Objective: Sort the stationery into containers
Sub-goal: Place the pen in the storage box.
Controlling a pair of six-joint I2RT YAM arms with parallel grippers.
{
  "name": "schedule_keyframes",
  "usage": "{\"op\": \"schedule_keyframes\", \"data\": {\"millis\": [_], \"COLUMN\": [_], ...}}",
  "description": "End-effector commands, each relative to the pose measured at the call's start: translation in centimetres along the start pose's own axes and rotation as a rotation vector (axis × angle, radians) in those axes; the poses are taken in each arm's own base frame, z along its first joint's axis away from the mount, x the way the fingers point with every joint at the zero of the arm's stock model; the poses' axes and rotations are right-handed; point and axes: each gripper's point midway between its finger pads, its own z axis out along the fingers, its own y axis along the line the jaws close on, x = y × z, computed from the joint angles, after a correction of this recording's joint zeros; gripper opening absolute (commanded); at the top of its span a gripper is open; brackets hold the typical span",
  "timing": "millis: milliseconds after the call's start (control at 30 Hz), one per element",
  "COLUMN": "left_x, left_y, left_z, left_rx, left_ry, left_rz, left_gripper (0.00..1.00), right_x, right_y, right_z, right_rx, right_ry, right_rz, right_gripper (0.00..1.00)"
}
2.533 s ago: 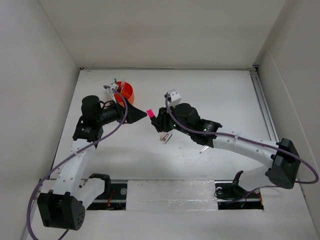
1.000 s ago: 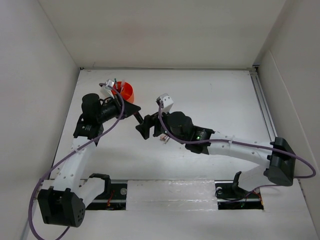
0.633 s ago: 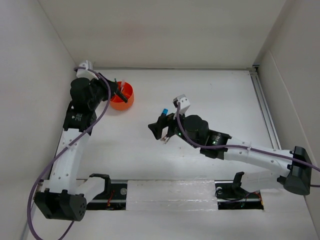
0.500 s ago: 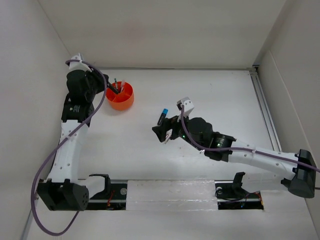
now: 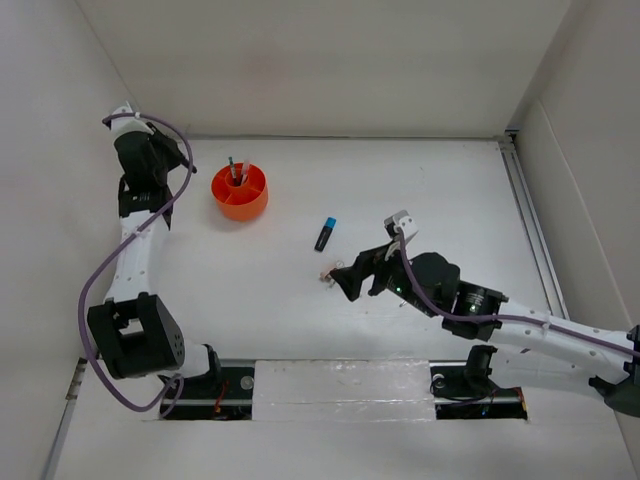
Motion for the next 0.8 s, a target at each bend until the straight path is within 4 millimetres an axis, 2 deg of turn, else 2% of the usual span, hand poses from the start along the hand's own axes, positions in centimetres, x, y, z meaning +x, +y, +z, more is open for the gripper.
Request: {"op": "schedule_keyframes", "data": {"millis": [0, 100, 133, 233, 267, 433, 633, 767], "left_x": [-1.2, 0.8, 2.3, 2.7, 3.3, 5.0, 6.7, 8.8], "left_y": [-0.5, -0.3, 0.3, 0.1, -0.5, -1.0, -1.1, -0.8], "left_z": [1.3, 2.6, 3.1, 3.2, 3.4, 4.3, 5.5, 6.5], "left_rx": [0.044, 0.073, 0.062, 0.077, 0.103, 0.152, 0.181, 0.193], "left_ry": [-0.100, -0.073, -0.048, -0.083, -0.078, -0.032, 0.010, 0.064], "left_rz": [0.031, 0.042, 0.030, 0.031, 0.033, 0.036, 0.049, 0.047], "left_gripper": [0.00, 0.00, 0.00, 0.00, 0.00, 0.00, 0.00, 0.00], "right_x": [0.2, 0.3, 0.5, 0.6, 0.6, 0.9, 0.9, 0.9], "right_y": [0.0, 0.2, 0.2, 0.0, 0.0, -0.2, -0.2, -0.2], "right_z": [-0.4, -0.4, -0.5, -0.6, -0.6, -0.8, -0.8, -1.0], "right_rx": [-0.014, -0.023, -0.027, -0.019, -0.019, -0.015, -0.015, -0.015], "right_ry": [0.001, 0.005, 0.017, 0.013, 0.013, 0.021, 0.021, 0.021], "right_rz": [0.017, 0.017, 0.014, 0.014, 0.014, 0.021, 0.020, 0.030], "right_gripper": [1.00, 1.00, 1.00, 1.00, 1.00, 1.00, 1.00, 1.00]}}
